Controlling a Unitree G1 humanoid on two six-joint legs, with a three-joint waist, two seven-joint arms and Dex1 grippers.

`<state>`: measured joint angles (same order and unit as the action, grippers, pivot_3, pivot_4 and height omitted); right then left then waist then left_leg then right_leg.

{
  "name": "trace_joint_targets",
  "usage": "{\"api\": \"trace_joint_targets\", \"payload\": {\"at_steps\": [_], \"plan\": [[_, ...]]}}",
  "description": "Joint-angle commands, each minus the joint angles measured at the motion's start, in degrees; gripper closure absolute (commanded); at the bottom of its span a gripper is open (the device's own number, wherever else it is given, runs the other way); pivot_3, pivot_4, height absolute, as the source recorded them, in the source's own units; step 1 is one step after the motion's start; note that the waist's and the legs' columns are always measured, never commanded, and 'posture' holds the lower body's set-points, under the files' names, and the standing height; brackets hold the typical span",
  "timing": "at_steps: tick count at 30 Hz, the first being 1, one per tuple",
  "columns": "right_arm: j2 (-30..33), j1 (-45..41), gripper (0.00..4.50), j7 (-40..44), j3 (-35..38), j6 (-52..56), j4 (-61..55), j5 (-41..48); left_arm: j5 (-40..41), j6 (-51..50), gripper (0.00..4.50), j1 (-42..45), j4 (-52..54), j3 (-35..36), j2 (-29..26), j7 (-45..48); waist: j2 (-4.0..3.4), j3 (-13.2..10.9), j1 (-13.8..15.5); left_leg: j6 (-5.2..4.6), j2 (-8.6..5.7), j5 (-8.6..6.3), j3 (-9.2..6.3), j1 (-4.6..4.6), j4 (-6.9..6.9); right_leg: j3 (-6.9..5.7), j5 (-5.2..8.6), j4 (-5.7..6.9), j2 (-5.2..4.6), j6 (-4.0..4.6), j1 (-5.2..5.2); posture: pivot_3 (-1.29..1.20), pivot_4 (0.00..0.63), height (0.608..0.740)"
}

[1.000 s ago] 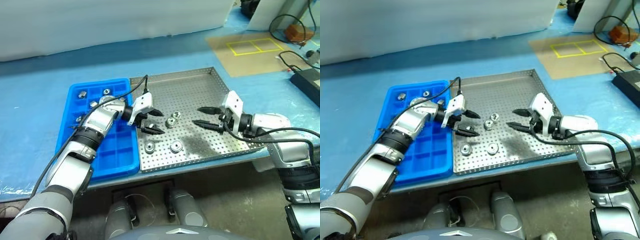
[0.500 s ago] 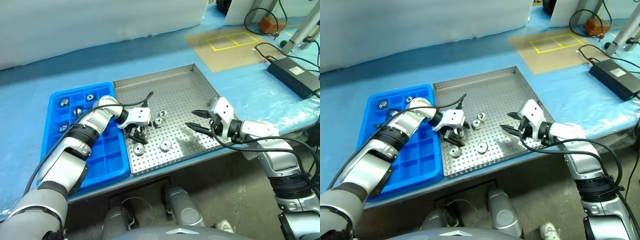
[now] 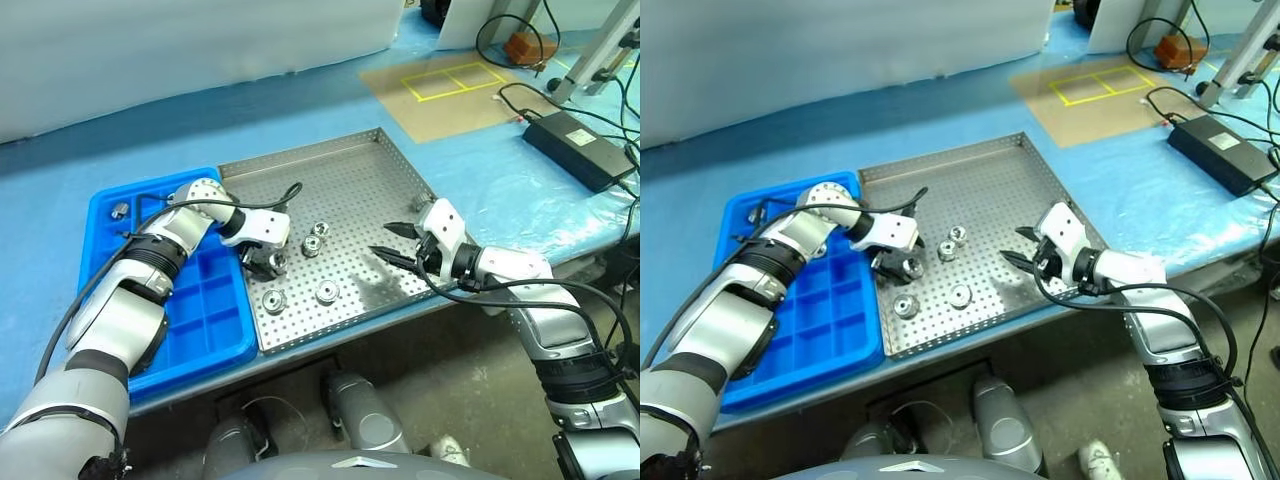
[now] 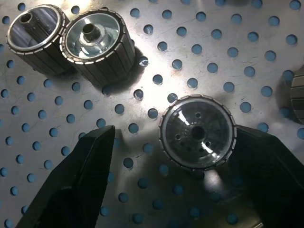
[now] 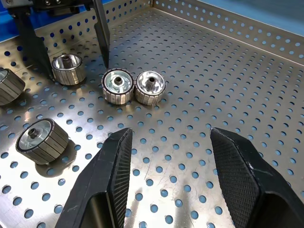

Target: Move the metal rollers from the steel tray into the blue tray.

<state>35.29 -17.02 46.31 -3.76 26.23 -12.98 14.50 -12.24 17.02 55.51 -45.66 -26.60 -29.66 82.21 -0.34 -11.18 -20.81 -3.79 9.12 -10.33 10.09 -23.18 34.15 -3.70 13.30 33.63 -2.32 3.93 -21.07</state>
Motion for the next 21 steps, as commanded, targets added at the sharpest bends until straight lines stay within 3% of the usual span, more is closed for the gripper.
{"api": "trace_joint_targets", "payload": {"at_steps": [1,6,11,14,19,21], "plan": [[-0.28,-0.25,1.85,-0.35,-0.39,-1.07,-2.51,-0.24,1.22,-2.28,0.47,-3.10,2.39,-0.15,-0.42,3.75,0.00,0.00,-0.43,0.00,0.00,0.00,0.00,0.00,-0.01,-0.01,0.00,-0.01,0.00,0.00,0.01,-0.81,0.150,0.740],[-0.28,-0.58,1.85,-0.38,-0.65,-1.45,-1.90,-0.64,1.08,-2.58,0.47,-3.74,3.76,0.09,-0.84,4.16,-0.01,0.00,-0.53,0.00,0.01,-0.01,0.00,0.01,0.00,-0.03,0.00,-0.01,-0.02,0.00,0.02,-0.80,0.150,0.740],[-0.74,-0.83,1.81,-0.58,-1.11,-1.46,-1.90,-0.75,-1.05,-1.22,1.66,-3.74,2.11,-0.13,-1.83,1.65,-0.01,0.00,-0.70,0.00,0.01,-0.01,0.00,0.02,0.00,-0.03,0.00,-0.01,-0.01,0.00,0.02,-0.80,0.150,0.740],[-1.11,-1.03,1.81,-0.75,-1.28,-1.51,-1.73,-0.99,-0.85,-1.56,1.66,-4.40,2.64,-0.26,-2.27,2.26,-0.02,0.01,-0.67,0.00,0.02,0.00,-0.01,0.08,-0.01,-0.04,0.00,-0.01,-0.01,0.00,0.08,-0.79,0.150,0.740],[-1.83,-1.52,1.81,-0.57,-1.38,-1.43,-1.37,-0.84,-0.72,-1.95,2.77,-5.18,4.09,0.11,-2.44,1.26,-0.02,0.01,-0.76,0.01,0.00,-0.01,-0.01,0.23,0.04,-0.04,0.00,-0.01,-0.04,-0.02,0.24,-0.78,0.150,0.740],[-1.95,-1.78,1.81,-0.31,-1.59,-1.67,-1.17,-0.96,0.02,-2.83,2.77,-4.80,5.04,1.29,-1.89,-0.40,-0.05,0.02,-0.72,0.01,0.00,-0.01,-0.01,0.25,0.04,-0.04,0.00,0.00,-0.04,-0.02,0.26,-0.77,0.150,0.740]]}}
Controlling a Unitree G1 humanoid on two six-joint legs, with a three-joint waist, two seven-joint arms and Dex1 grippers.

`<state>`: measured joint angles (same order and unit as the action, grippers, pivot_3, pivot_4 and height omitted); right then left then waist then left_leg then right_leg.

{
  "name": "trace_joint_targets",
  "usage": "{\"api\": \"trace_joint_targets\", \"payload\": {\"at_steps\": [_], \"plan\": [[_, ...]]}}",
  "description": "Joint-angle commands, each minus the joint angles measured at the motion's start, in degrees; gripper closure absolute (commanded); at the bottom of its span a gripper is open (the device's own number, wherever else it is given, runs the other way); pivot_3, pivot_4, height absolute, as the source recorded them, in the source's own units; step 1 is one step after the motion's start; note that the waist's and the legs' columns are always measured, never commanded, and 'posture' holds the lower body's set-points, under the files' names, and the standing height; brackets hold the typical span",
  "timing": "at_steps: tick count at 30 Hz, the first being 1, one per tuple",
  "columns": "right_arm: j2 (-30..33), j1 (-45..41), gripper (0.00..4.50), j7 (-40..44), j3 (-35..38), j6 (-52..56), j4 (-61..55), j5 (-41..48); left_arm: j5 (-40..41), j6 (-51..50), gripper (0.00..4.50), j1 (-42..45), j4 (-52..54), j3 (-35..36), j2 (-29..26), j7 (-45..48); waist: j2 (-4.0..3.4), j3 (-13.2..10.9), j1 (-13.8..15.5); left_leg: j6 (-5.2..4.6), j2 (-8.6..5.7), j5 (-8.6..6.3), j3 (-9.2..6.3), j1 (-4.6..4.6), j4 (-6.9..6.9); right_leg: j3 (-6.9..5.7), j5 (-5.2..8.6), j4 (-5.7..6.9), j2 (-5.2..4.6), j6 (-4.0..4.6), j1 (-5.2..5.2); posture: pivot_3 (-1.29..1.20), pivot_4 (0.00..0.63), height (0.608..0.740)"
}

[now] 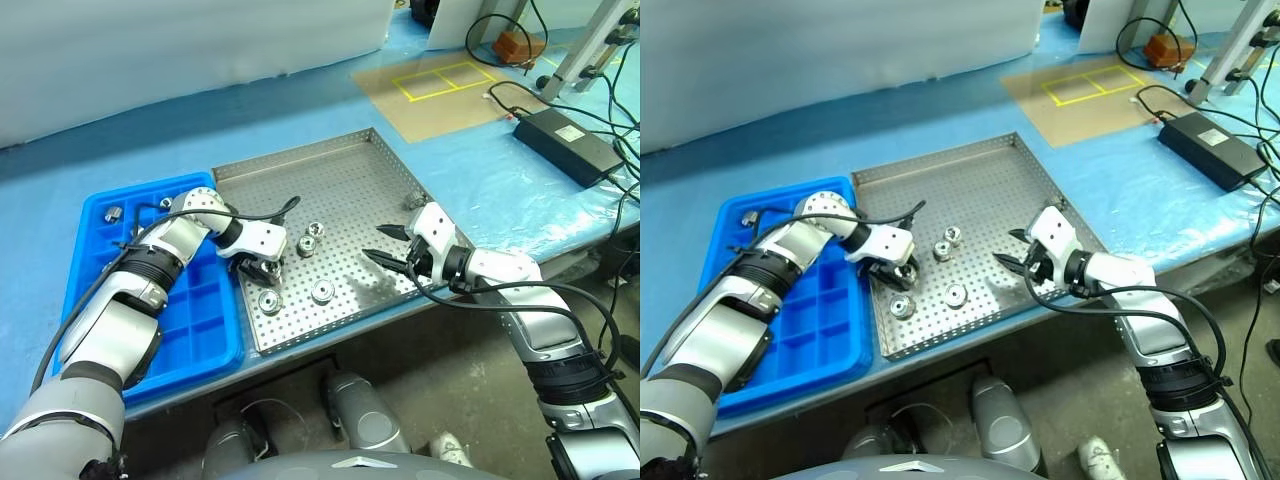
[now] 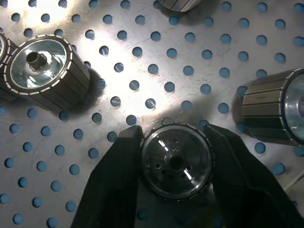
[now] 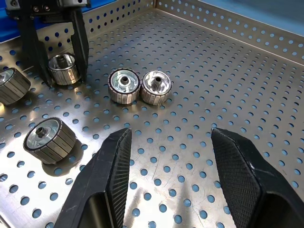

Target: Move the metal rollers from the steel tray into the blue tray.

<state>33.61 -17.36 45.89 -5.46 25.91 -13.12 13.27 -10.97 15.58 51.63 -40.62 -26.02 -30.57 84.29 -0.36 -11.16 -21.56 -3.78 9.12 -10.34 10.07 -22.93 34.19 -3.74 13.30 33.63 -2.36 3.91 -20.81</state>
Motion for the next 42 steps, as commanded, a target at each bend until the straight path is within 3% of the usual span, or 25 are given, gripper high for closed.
{"api": "trace_joint_targets", "payload": {"at_steps": [1,6,13,16,20,24,27,30,35,42], "plan": [[-0.41,-1.59,1.81,0.21,0.04,-1.32,-0.92,0.32,-0.60,-2.15,2.77,-0.57,0.49,1.44,-0.62,-3.12,-0.02,0.00,0.10,0.00,0.00,0.00,0.00,0.00,0.00,0.00,0.00,0.00,0.00,0.00,0.00,-0.77,0.150,0.740],[-1.40,-2.81,1.81,0.59,-1.11,-1.86,-0.02,0.12,8.10,-12.66,2.77,1.32,8.01,8.76,1.98,-4.88,-0.05,-0.03,0.41,-0.03,-0.15,0.00,-0.01,-0.28,0.01,-0.02,-0.02,0.02,-0.17,0.02,-0.19,-0.73,0.150,0.740],[-3.23,-6.40,1.81,2.66,-3.32,-3.72,3.83,-0.22,18.08,-26.86,2.77,-0.95,24.32,18.07,-0.58,-8.51,-0.06,-0.05,0.73,-0.27,-0.31,-0.12,-0.01,-0.70,0.01,-0.19,-0.01,0.12,-0.49,0.01,-0.56,-0.66,0.150,0.740],[-4.61,-8.47,1.81,3.97,-4.46,-4.91,6.54,-0.29,19.47,-29.10,2.77,-9.99,35.25,24.14,-9.17,-9.64,-0.14,-0.10,0.11,-0.26,-0.28,-0.12,0.00,-0.58,-0.02,-0.19,0.00,0.18,-0.48,0.00,-0.54,-0.60,0.150,0.740],[-6.22,-10.70,1.81,5.79,-5.94,-7.01,10.10,-0.77,17.56,-27.87,2.77,-22.34,41.45,32.58,-17.58,-16.38,-0.36,-0.27,1.05,-0.08,-0.12,-0.02,-0.07,-0.43,-0.10,-0.28,0.03,0.29,-0.33,0.03,-0.48,-0.51,0.150,0.740],[-8.44,-14.20,1.81,8.05,-7.43,-9.42,15.11,-1.31,19.34,-31.28,2.77,-37.19,47.71,45.30,-20.93,-21.94,-0.34,-0.34,2.87,0.03,-0.13,0.04,-0.10,-0.42,-0.01,-0.33,0.03,0.40,-0.39,0.03,-0.43,-0.43,0.150,0.740],[-10.18,-17.06,1.81,10.33,-8.48,-11.59,19.08,-1.67,17.07,-30.09,2.77,-47.52,50.94,53.13,-18.46,-29.34,-0.33,-0.34,5.24,0.01,-0.21,0.03,-0.09,-0.41,-0.02,-0.33,0.03,0.40,-0.50,0.03,-0.40,-0.35,0.150,0.740],[-11.65,-19.28,1.81,11.66,-8.76,-13.16,22.16,-1.84,13.97,-31.43,2.77,-51.58,54.31,55.41,-13.11,-40.61,-0.35,-0.35,8.19,-0.01,-0.24,0.03,-0.08,-0.39,-0.01,-0.33,0.03,0.42,-0.55,0.03,-0.38,-0.31,0.150,0.740],[-13.28,-21.24,1.81,13.33,-9.23,-14.48,24.70,-2.29,15.19,-36.68,2.77,-56.23,62.90,54.39,-5.22,-48.43,-0.22,-0.38,13.62,0.05,-0.29,0.01,-0.02,-0.37,0.04,-0.34,0.04,0.66,-0.71,0.04,-0.39,-0.27,0.150,0.740],[-13.25,-21.59,1.81,14.56,-8.53,-14.87,25.25,-2.69,16.45,-39.99,2.77,-56.89,65.29,50.17,-3.17,-50.63,-0.18,-0.39,18.70,0.45,-0.27,0.25,0.09,-0.07,0.04,-0.16,0.06,1.23,-0.71,0.06,-0.52,-0.28,0.150,0.740]]}}
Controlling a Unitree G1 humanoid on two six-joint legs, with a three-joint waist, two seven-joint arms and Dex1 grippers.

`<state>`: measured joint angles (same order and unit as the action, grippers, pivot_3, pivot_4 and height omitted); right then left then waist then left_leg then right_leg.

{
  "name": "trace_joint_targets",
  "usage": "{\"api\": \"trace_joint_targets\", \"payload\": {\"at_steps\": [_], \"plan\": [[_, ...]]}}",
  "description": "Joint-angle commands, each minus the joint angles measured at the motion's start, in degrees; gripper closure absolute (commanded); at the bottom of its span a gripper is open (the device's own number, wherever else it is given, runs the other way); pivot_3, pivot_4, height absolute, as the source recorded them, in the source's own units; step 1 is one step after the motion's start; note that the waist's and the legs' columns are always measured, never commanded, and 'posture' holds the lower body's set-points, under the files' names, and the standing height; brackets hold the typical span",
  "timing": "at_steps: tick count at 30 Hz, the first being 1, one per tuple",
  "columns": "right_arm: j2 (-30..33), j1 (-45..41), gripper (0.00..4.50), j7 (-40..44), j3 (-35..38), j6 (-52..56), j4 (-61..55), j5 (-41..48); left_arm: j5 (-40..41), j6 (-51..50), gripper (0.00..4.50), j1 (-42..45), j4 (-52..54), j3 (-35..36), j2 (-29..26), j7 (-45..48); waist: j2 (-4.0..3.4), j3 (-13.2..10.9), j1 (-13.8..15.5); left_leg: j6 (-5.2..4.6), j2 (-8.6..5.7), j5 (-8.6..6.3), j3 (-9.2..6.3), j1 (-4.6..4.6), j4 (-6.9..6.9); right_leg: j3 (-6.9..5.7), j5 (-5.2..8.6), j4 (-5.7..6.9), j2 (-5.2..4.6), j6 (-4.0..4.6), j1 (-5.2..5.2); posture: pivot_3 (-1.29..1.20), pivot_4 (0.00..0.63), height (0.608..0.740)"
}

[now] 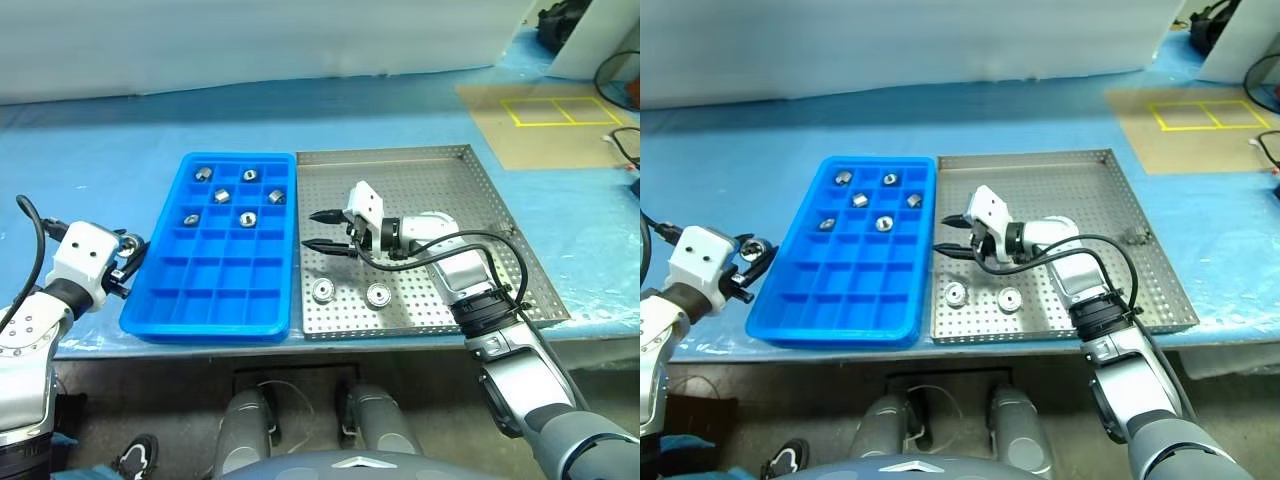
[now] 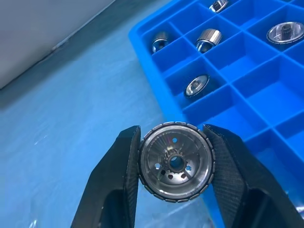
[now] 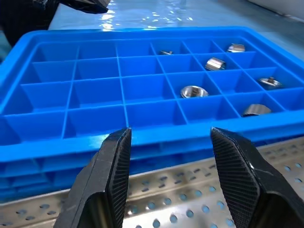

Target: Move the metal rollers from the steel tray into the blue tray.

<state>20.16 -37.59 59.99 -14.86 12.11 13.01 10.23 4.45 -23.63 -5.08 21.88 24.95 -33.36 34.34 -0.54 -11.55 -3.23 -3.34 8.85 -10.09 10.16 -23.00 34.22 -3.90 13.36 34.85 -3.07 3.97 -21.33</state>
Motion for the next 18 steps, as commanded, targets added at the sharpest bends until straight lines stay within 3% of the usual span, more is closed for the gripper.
{"api": "trace_joint_targets", "payload": {"at_steps": [1,10,18], "plan": [[0.24,-1.19,1.81,0.48,0.93,-0.91,-1.20,0.40,1.48,-1.50,2.77,-0.31,2.86,-1.17,-0.38,-0.60,0.00,0.00,0.68,0.08,0.00,0.05,0.00,0.01,-0.01,0.02,0.00,0.01,0.00,0.00,-0.01,-0.28,0.150,0.740],[0.66,0.52,1.81,0.02,1.10,-0.11,-3.31,0.59,3.73,-2.40,2.77,-1.61,3.16,-6.48,-0.55,0.00,0.03,0.02,0.87,0.11,0.01,0.08,0.06,-0.16,-0.10,0.11,-0.01,0.00,0.04,0.01,-0.29,-0.31,0.150,0.740],[1.34,1.09,1.81,-0.55,1.36,0.17,-4.06,0.57,4.70,-2.78,2.77,-3.27,2.87,-5.90,-1.84,0.81,0.03,0.02,0.78,0.12,0.04,0.09,0.13,-0.21,-0.14,0.17,-0.01,0.00,0.07,0.01,-0.44,-0.33,0.150,0.740]]}}
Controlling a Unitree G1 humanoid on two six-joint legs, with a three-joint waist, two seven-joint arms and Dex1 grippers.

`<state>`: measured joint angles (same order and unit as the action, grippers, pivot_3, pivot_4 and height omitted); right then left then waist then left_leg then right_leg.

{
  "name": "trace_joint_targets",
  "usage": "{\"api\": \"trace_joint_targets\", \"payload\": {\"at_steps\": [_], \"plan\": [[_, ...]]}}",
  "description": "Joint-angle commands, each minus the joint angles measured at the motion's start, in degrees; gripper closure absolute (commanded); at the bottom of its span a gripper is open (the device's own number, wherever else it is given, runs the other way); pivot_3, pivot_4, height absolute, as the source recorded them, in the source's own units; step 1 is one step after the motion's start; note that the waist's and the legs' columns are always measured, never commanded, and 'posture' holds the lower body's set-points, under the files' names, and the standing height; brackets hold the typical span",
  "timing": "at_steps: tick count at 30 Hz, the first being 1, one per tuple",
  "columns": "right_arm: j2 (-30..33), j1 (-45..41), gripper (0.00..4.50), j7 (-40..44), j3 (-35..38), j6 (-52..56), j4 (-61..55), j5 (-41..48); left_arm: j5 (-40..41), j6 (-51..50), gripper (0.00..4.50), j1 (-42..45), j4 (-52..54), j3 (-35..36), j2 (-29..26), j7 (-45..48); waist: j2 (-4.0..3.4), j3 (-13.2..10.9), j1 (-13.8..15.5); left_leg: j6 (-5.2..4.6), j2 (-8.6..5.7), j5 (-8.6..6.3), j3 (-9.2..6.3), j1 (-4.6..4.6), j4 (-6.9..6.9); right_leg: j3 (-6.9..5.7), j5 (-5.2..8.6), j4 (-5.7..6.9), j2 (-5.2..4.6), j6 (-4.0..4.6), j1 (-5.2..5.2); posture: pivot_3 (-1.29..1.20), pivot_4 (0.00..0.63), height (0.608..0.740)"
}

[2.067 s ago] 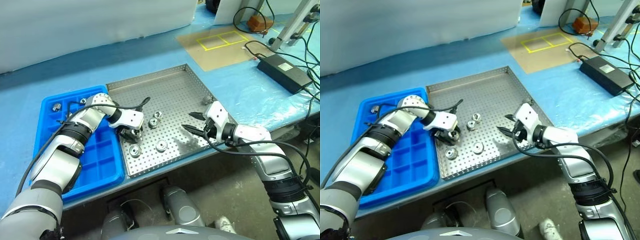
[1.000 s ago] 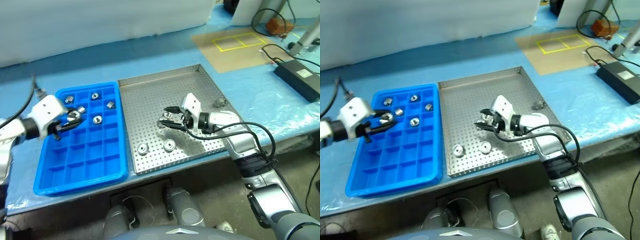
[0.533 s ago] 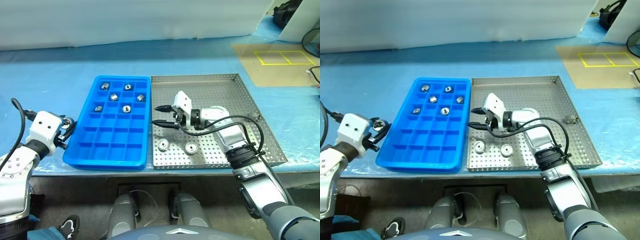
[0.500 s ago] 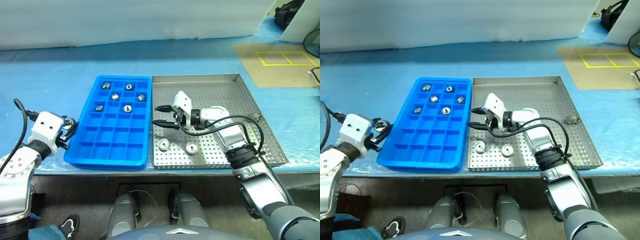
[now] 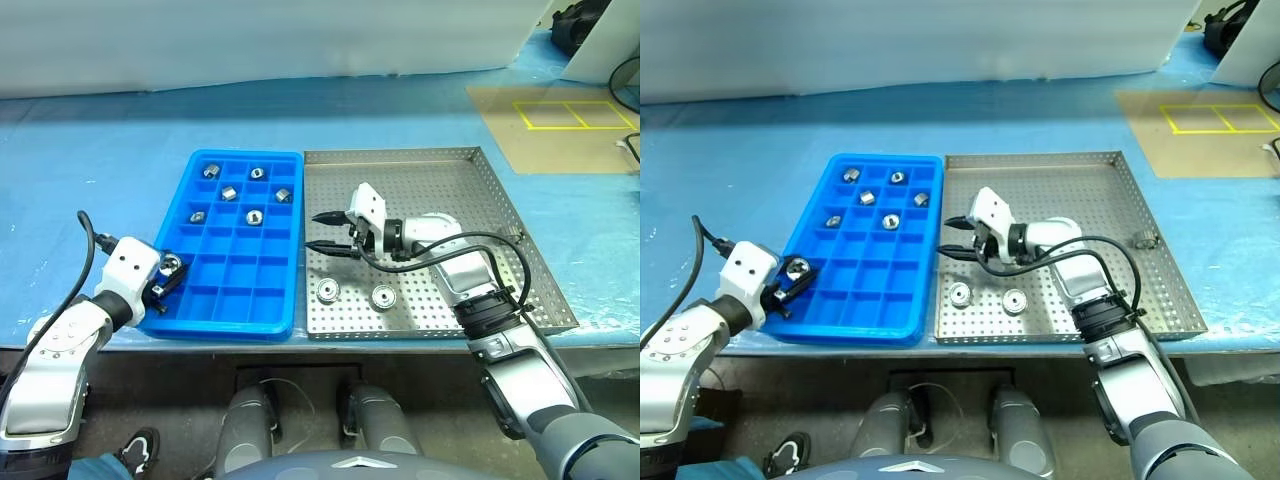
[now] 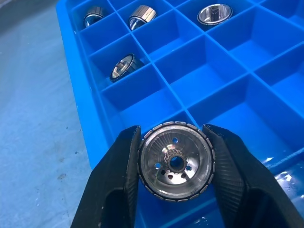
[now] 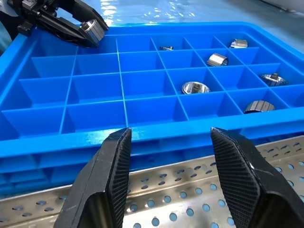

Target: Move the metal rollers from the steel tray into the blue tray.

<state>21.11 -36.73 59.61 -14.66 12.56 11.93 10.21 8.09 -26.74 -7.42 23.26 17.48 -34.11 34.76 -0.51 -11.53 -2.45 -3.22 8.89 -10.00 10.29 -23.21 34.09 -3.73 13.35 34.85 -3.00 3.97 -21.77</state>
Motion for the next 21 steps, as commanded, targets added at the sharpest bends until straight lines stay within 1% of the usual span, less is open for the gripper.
{"api": "trace_joint_targets", "payload": {"at_steps": [1,8,10,11,14,19,21], "plan": [[0.48,0.33,1.81,-0.17,1.15,-0.30,-3.06,0.57,1.18,0.34,2.77,-1.30,1.73,1.79,-1.33,0.44,0.00,0.00,0.01,0.00,0.00,0.00,0.01,0.00,0.00,0.00,0.00,0.00,0.00,0.00,0.00,-0.33,0.150,0.740],[0.36,0.59,1.81,-0.35,0.73,-0.46,-3.25,0.34,1.88,-0.06,2.77,-2.50,2.17,2.59,-2.10,-0.43,0.00,0.00,0.01,0.00,0.00,0.00,0.02,0.00,0.00,0.03,0.00,0.00,0.00,0.00,-0.01,-0.32,0.150,0.740],[0.24,0.38,1.81,-0.44,0.72,-0.57,-2.94,0.31,1.79,0.08,2.07,-2.18,1.40,2.77,-2.02,-1.04,0.00,0.00,0.02,0.00,0.00,0.00,0.02,0.01,-0.01,0.03,0.00,0.00,0.00,0.00,-0.02,-0.32,0.150,0.740],[0.20,0.18,1.81,-0.43,0.75,-0.62,-2.74,0.34,1.59,0.09,1.84,-1.83,1.01,2.71,-2.13,-1.38,0.00,0.00,0.02,0.00,0.00,0.00,0.02,0.00,-0.01,0.03,0.00,0.00,0.00,0.00,-0.02,-0.32,0.150,0.740],[0.14,-0.14,1.81,-0.37,0.84,-0.58,-2.49,0.49,1.82,-0.21,0.84,-1.21,0.79,2.34,-2.35,-1.59,0.00,0.00,0.02,0.01,0.00,0.00,0.02,0.01,-0.01,0.03,0.00,0.00,0.00,0.00,-0.02,-0.32,0.150,0.740],[0.13,-0.11,1.81,-0.30,0.86,-0.53,-2.55,0.56,1.52,0.29,0.84,-0.71,0.44,1.14,-2.82,-1.62,0.00,0.00,0.02,0.01,0.00,0.00,0.02,0.00,-0.01,0.03,0.00,0.00,0.00,0.00,-0.03,-0.32,0.150,0.740],[0.22,0.01,1.81,-0.33,0.89,-0.57,-2.57,0.51,1.89,0.00,0.84,1.38,1.44,0.81,-2.58,-2.29,0.00,0.00,0.06,0.01,0.00,0.00,0.03,0.00,-0.01,0.03,0.00,0.00,0.00,0.00,-0.03,-0.33,0.150,0.740]]}}
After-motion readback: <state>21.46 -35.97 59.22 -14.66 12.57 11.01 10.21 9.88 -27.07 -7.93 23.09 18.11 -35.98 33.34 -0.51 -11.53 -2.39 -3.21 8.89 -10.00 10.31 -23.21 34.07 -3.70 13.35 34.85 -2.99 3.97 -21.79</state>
